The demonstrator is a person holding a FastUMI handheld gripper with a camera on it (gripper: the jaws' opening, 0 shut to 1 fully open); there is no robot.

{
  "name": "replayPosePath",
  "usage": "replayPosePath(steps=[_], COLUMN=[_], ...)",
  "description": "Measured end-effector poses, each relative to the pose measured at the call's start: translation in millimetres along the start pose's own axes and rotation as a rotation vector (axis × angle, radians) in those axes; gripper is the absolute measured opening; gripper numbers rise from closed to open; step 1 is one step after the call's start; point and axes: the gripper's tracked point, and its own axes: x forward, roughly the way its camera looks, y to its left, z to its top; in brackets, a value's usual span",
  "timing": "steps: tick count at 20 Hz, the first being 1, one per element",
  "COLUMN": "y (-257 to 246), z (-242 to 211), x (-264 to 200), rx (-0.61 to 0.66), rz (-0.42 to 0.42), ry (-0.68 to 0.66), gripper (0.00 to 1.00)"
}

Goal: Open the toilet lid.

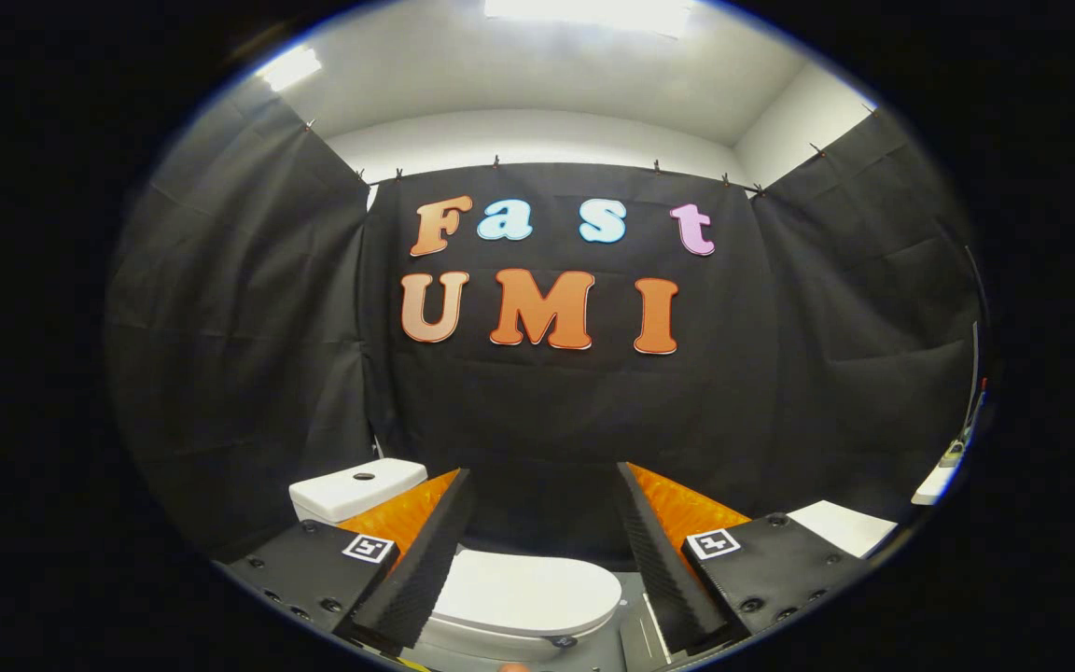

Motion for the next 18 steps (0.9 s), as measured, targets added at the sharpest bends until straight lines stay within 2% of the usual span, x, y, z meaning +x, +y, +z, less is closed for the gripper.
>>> replayPosePath(steps=[7,12,17,18], y=[-7.8,-11.6,-23.6,-22.7], z=[-45.0,-107.4,-174.0,-197.3], x=[13.4,23.8,29.8,23.8], rx=[0.111,0.26,0.458,0.492], rz=[0.01,0.04,0.023,0.027], ry=[-0.026,0.001,0.021,0.069], gripper=[0.98,0.99,0.99,0.98])
